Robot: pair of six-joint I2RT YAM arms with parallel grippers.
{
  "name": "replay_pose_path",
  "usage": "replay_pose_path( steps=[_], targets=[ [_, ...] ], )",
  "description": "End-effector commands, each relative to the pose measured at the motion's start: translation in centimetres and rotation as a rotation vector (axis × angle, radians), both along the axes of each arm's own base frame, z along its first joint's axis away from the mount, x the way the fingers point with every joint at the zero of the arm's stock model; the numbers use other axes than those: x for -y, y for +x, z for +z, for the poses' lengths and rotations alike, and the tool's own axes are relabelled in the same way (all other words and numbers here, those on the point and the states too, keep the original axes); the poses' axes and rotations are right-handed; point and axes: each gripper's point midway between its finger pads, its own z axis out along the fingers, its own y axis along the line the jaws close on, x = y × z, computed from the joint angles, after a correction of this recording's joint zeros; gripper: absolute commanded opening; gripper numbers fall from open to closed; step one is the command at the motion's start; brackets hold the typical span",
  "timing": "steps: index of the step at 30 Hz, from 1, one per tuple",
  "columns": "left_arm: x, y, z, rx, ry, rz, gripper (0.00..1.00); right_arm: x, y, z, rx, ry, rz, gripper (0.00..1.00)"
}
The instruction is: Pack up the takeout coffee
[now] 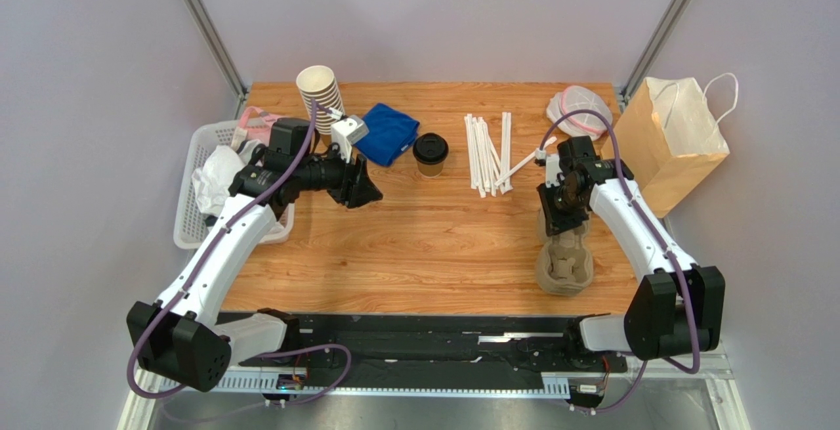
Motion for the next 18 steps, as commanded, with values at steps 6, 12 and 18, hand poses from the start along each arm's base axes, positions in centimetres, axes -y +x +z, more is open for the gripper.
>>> replay_pose_path(
  steps=[6, 12, 18],
  targets=[
    [0.2, 0.3, 0.7, 0.031, -0.017, -0.007, 0.56, 0.2, 0.4, 0.2, 0.016, -0.021, 0.018, 0.04],
    [0.3, 0.3, 0.7, 0.028, -0.017, -0.008, 0.56, 0.2, 0.2, 2.0, 0.049, -0.011, 0.023, 0.00],
    [0.4, 0.3, 0.8, 0.022, -0.023, -0.010, 0.56, 0.5, -0.8, 4.0, 0.079, -0.018, 0.045, 0.00]
  ],
)
